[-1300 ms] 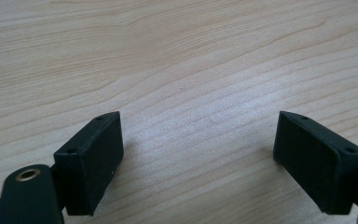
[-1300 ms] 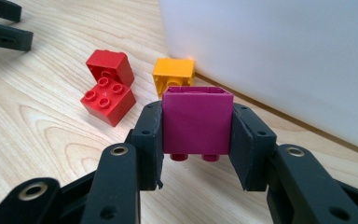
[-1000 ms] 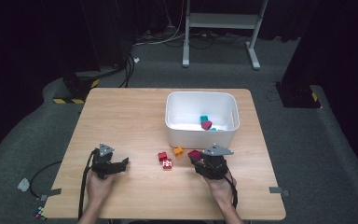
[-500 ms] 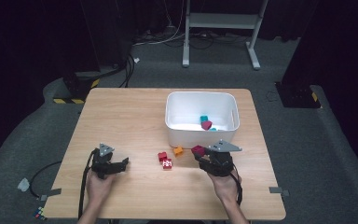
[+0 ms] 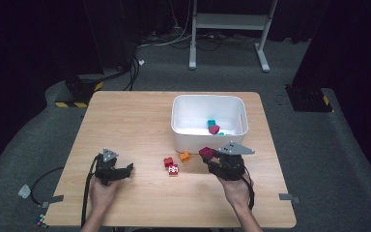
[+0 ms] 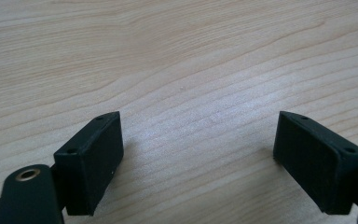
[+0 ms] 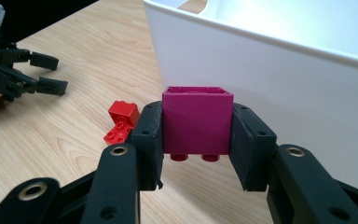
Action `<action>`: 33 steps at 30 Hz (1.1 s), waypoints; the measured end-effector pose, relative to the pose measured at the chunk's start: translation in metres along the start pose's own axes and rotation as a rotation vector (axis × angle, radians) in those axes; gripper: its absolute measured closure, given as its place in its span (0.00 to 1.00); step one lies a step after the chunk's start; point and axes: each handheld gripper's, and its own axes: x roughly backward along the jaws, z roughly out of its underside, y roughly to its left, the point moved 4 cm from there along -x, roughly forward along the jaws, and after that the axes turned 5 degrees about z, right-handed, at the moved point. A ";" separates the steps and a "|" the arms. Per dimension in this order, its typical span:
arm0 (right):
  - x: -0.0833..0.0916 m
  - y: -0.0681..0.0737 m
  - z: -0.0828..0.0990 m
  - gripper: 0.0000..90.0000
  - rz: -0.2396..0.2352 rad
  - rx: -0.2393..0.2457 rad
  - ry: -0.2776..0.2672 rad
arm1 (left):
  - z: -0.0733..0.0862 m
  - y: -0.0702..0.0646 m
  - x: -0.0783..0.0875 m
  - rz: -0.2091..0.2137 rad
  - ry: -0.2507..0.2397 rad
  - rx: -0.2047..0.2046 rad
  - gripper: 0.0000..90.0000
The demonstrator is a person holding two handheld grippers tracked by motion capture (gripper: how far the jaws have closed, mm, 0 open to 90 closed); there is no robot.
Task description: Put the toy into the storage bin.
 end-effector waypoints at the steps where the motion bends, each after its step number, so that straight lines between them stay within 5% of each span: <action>1: 0.001 -0.001 -0.002 0.65 -0.001 -0.001 -0.001 | 0.000 0.000 0.000 0.000 0.000 0.000 0.18; 18: 0.021 -0.009 -0.040 0.65 -0.022 -0.026 -0.034 | 0.000 0.000 0.000 0.001 -0.001 0.001 0.18; 33: 0.017 -0.034 -0.076 0.65 0.030 -0.042 -0.043 | 0.000 0.000 0.000 0.002 -0.002 0.000 0.18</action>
